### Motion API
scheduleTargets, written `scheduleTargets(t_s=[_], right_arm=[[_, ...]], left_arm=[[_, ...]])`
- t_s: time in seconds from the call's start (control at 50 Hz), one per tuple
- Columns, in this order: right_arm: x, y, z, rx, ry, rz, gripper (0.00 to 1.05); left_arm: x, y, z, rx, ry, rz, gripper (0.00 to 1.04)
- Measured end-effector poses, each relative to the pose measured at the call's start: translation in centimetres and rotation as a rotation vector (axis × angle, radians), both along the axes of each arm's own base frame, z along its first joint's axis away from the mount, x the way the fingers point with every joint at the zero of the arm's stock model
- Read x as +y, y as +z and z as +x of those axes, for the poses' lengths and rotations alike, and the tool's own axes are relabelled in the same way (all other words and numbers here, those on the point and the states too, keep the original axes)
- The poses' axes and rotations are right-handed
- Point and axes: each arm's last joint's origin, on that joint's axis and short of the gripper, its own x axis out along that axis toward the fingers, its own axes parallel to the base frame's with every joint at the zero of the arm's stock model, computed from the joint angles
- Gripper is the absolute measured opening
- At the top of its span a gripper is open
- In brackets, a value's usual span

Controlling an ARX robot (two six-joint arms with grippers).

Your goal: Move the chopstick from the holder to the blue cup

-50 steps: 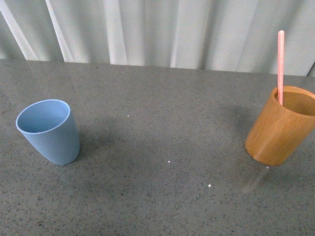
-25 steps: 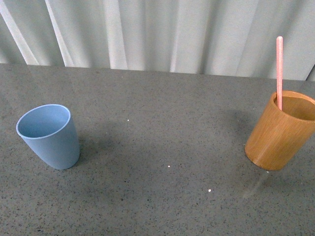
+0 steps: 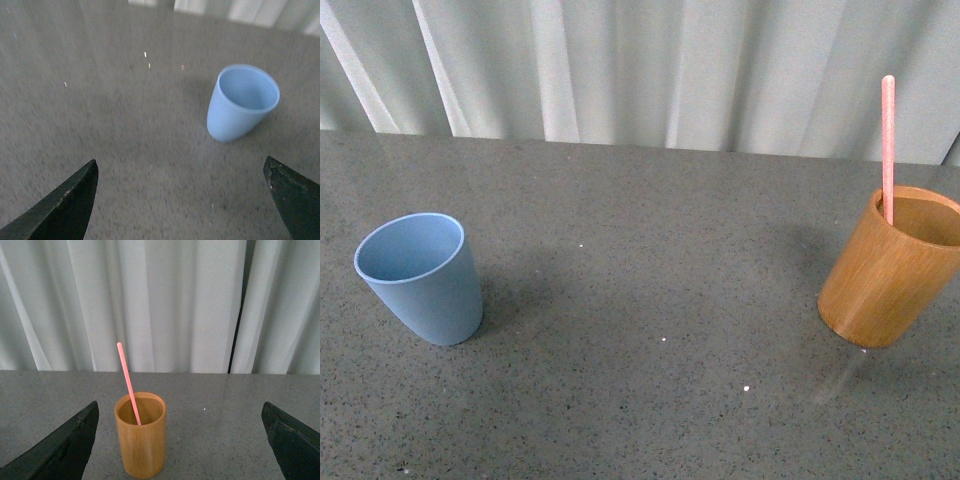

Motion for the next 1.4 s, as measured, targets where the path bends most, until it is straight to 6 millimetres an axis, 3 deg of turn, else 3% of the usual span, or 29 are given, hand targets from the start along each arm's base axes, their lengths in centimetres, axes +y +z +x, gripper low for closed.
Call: scheduleTargets(t_s=[0.1,0.24,0.661,0.941,1.401], right_arm=[[0.0,0.0,0.0,0.0,0.0,0.0,0.95],[0.0,0.0,0.0,0.0,0.0,0.0,0.95],[0.0,0.0,0.0,0.0,0.0,0.0,0.95],[0.0,0.0,0.0,0.0,0.0,0.0,0.95],[0.0,0.0,0.0,0.0,0.0,0.0,0.95]], left_arm=[[0.1,-0.2,0.4,0.049,0.007,-0.045,0.98],[0.7,1.5,1.8,0.066,0.014,-0.124,0.98],[-1.4,4.4,11.6,0.316,-0.16,-0.116,0.98],[-3.8,3.4,16.7,0.401,-0.168,-0.046,0.98],[-4.5,0.4,19.3,0.514,-0.13,0.004,0.98]])
